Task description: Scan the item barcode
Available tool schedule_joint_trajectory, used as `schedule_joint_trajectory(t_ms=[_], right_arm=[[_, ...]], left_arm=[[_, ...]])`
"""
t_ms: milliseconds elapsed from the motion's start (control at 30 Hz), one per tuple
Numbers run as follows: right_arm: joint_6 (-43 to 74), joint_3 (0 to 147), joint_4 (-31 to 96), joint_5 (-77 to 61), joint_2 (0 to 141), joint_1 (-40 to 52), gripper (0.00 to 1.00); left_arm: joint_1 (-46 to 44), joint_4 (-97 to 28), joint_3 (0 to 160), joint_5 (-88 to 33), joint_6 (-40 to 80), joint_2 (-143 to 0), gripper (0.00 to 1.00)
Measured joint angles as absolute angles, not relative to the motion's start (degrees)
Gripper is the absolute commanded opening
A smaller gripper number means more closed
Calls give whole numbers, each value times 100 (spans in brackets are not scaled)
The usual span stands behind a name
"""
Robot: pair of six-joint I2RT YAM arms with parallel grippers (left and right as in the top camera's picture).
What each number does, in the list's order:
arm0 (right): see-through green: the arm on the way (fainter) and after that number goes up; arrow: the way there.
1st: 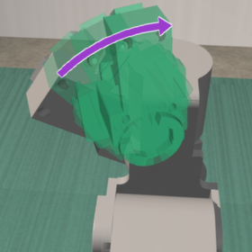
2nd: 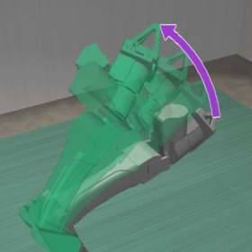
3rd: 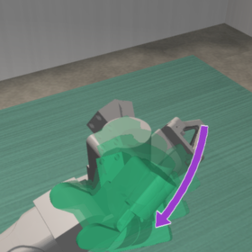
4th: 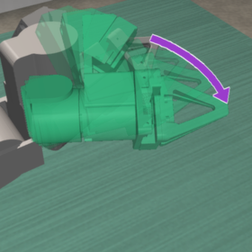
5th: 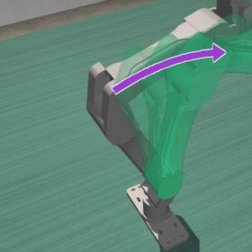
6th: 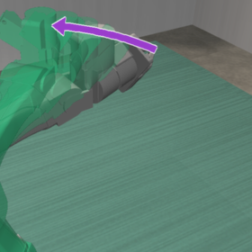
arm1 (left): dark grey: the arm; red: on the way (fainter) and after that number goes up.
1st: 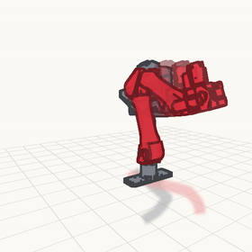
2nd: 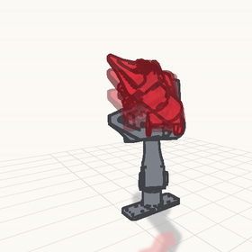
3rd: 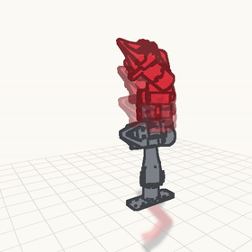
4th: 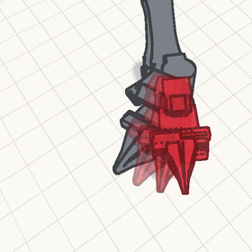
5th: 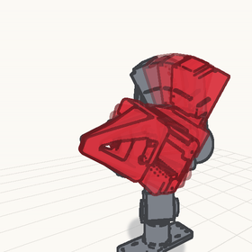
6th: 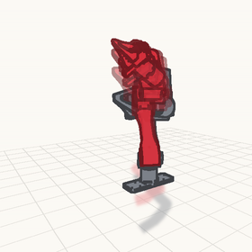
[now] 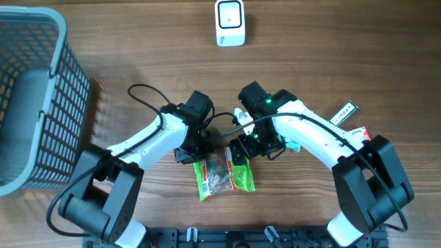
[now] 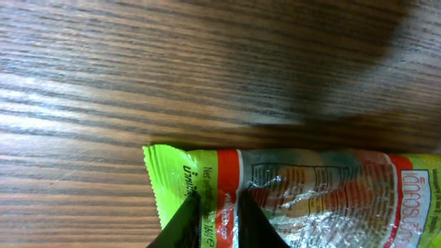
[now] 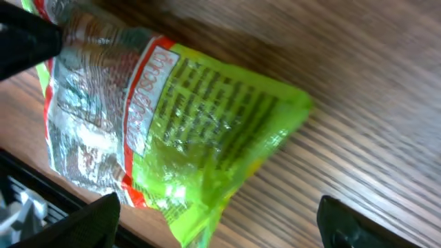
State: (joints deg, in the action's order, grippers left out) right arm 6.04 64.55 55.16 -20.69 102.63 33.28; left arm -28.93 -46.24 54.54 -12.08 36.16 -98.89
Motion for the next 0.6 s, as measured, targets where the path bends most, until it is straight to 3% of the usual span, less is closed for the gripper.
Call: schedule_joint_trajectory(t_ms=[233,267,333,367,600], right_arm=[[508,5605,4840,-3267,10265,3448,84],[519,5494,4685,-3374,10269,3564,76],[786,5371,4316,-3319,10208,3732,19],[919,5352,4248,-3164,10186,3778,10],[1466,5242,3850,-2346,10171,3802,19]], left_arm=[[-2893,-4606,5459,-1229,3616,-9944,17],[-2895,-4578,5459,-1243,3616,-9944,17],[-2899,-4552,5459,-1251,3616,-9948,21],[-2899,-4541,5459,-1271,3616,-9950,22],[-2842,-4923,5723,-1194,3522,-9992,54]])
